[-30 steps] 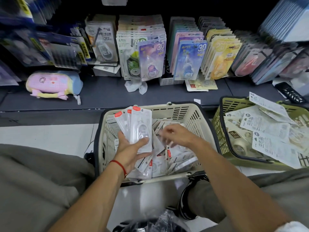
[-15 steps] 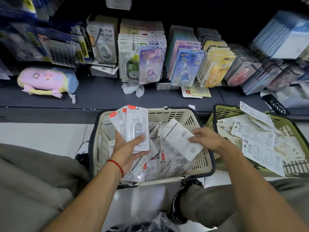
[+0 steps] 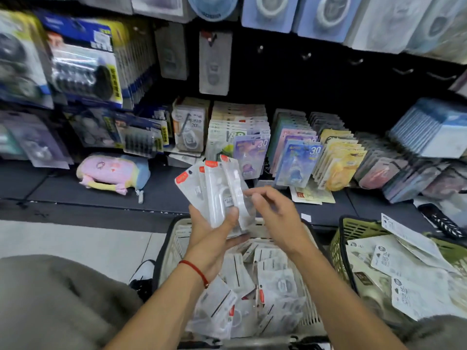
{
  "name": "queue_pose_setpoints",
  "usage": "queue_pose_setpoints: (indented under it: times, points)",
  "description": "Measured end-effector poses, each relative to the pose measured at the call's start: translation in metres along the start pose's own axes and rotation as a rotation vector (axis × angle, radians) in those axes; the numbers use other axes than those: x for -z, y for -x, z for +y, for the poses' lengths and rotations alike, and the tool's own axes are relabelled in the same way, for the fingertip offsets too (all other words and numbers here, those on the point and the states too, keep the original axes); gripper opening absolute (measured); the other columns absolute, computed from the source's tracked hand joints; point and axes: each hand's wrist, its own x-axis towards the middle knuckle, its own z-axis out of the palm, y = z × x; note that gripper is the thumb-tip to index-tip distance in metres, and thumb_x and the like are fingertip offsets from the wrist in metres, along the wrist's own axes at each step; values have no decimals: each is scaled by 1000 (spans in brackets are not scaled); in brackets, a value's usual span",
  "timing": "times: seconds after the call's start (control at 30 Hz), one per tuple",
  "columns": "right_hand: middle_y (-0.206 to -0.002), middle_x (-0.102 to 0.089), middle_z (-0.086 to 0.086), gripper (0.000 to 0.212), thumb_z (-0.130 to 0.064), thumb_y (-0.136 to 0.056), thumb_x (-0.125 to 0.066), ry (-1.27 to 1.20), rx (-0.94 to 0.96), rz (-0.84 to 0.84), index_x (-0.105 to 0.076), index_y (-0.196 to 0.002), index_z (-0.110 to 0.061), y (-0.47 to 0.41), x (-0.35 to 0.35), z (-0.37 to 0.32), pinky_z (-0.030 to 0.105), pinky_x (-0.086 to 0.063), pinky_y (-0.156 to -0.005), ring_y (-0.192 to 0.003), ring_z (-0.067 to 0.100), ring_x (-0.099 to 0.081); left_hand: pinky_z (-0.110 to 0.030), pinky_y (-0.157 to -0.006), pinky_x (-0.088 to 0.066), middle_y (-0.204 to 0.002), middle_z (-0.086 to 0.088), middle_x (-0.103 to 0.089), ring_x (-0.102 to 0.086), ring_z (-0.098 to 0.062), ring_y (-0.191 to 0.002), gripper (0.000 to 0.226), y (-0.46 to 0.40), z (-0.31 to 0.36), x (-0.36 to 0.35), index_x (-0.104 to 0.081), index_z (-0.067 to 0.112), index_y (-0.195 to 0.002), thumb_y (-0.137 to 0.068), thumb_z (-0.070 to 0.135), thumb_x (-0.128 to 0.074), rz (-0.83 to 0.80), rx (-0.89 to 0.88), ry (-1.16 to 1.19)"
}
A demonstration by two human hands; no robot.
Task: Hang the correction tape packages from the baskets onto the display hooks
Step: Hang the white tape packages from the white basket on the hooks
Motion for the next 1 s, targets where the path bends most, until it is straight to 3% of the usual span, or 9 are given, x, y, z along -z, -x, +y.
queue_pose_setpoints:
  times: [0.1, 0.2, 0.3, 0.4, 0.5, 0.57, 0.67, 0.87, 1.0]
  points:
    - [-103, -76, -8, 15, -9, -97, -73, -34, 62, 43, -75, -101, -24, -28, 3, -21, 18, -51, -87, -97, 6, -69, -56, -81, -64, -130, 3, -72, -76, -30, -109, 84, -13, 34, -9, -39, 34, -139, -70, 26, -86, -45, -51, -26]
    - [-103, -72, -19, 28, -16, -90, -83, -128, 57, 77, -70, -113, -26, -60, 2, -46, 15, -54, -80, -93, -3, -66, -66, -91, -59, -136, -1, -71, -73, -33, -116, 89, -35, 69, -15, -38, 37, -145, -74, 13, -86, -126, -78, -46]
    - [-119, -67, -12, 53, -40, -87, -85, -187, -90, 76, -59, -131, -26, -92, 0, -71, 20, -55, -79, -105, -1, -67, -69, -93, -57, -142, -7, -67, -70, -38, -121, 90, -59, 112, -17, -35, 37, -152, -81, 6, -80, -225, -82, -63]
    - [-112, -79, -1, 45, -54, -91, -75, -216, -155, -133, -72, -118, -19, -117, 3, -86, 32, -59, -84, -108, 20, -75, -69, -90, -58, -142, -5, -68, -70, -37, -122, 88, -80, 148, -15, -36, 39, -151, -84, 7, -82, -300, -108, -132]
    - [-112, -80, 0, 43, -55, -88, -74, -252, -76, -196, -74, -116, -21, -134, 5, -97, 42, -59, -95, -108, 20, -76, -67, -88, -59, -140, -4, -68, -70, -36, -123, 82, -96, 166, -7, -42, 39, -147, -82, 12, -84, -323, -128, -158]
    - [-112, -80, -2, 39, -48, -89, -74, -251, -28, -158, -71, -118, -22, -147, 0, -100, 46, -59, -97, -106, 18, -76, -69, -90, -57, -142, -6, -67, -69, -37, -124, 77, -104, 169, 5, -42, 37, -148, -87, 9, -81, -296, -148, -157]
    - [-107, -80, -6, 25, -40, -94, -74, -205, -2, -44, -69, -114, -26, -165, -11, -96, 46, -60, -95, -100, 14, -76, -68, -85, -59, -139, -7, -69, -72, -37, -118, 75, -113, 168, 20, -46, 33, -144, -83, 6, -82, -119, -195, -107]
    - [-103, -75, -17, 11, -32, -103, -65, -132, 117, 30, -64, -113, -35, -192, -26, -97, 15, -54, -70, -94, -1, -72, -53, -73, -65, -126, 10, -72, -75, -19, -111, 71, -121, 169, 33, -49, 39, -137, -85, 7, -85, 122, -412, -169]
    - [-107, -75, -11, 7, -36, -103, -65, -117, 131, 62, -65, -110, -35, -208, -33, -101, 31, -58, -82, -98, 7, -72, -54, -74, -65, -130, 11, -69, -73, -16, -114, 75, -121, 171, 35, -47, 43, -138, -84, 8, -86, 163, -473, -197]
